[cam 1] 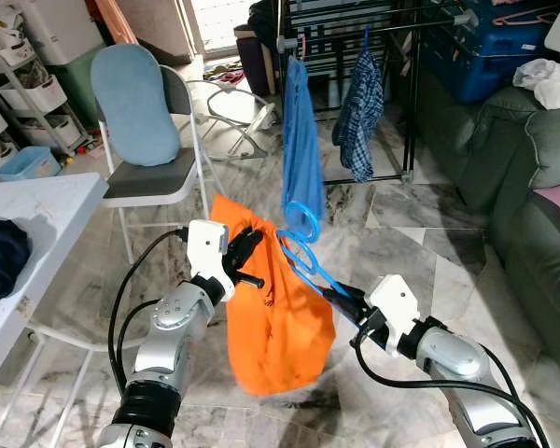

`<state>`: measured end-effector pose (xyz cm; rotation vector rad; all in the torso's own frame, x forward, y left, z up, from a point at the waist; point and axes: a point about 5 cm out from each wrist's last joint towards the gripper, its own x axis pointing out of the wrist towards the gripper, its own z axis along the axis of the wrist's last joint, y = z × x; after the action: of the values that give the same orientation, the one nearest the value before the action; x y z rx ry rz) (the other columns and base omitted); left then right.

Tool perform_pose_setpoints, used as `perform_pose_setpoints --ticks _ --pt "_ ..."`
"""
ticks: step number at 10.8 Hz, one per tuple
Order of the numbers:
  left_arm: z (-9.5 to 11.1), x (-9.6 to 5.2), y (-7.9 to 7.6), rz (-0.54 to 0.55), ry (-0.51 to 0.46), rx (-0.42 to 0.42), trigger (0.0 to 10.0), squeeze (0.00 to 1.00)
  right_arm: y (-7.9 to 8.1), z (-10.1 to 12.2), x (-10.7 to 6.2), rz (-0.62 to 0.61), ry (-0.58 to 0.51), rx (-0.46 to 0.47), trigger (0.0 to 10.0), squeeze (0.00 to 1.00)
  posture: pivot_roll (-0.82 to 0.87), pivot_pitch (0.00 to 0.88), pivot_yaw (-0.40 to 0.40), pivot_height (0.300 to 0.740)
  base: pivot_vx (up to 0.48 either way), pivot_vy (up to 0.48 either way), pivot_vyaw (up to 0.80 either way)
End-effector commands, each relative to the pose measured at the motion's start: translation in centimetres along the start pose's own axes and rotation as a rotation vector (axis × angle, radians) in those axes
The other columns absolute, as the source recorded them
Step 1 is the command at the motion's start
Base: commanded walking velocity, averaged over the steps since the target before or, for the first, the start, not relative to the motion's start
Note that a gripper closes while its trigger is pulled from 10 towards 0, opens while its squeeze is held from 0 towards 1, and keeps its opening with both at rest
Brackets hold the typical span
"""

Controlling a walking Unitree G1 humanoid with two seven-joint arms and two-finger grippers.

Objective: Hang hanger

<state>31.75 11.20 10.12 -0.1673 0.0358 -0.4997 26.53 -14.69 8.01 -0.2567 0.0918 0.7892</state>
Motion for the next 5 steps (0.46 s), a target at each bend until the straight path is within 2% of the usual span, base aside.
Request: perform_pose_setpoints --ticks 1,3,5 --pt "0.2 -0.1 0.5 0.014 -0.002 0.014 0.0 0.0 0.1 0.7 0.4 0.006 -0.039 -0.024 10.0 0.0 -0.13 0.029 0.146 0.74 0.0 0.0 0.0" --pt "1.1 0.3 -0.2 -0.008 -0.038 0.003 0.0 0.0 -0.4 0.5 0.7 -0.02 -0.012 -0.036 10.0 0.0 -0.13 0.028 0.143 0.74 0.0 0.0 0.0" --pt "3.2 0.7 -1.2 -0.052 -0.106 0.002 0.0 0.0 -0.6 0.4 1.4 -0.04 0.006 -0.028 10.0 0.0 -0.12 0.024 0.139 0.74 0.0 0.0 0.0"
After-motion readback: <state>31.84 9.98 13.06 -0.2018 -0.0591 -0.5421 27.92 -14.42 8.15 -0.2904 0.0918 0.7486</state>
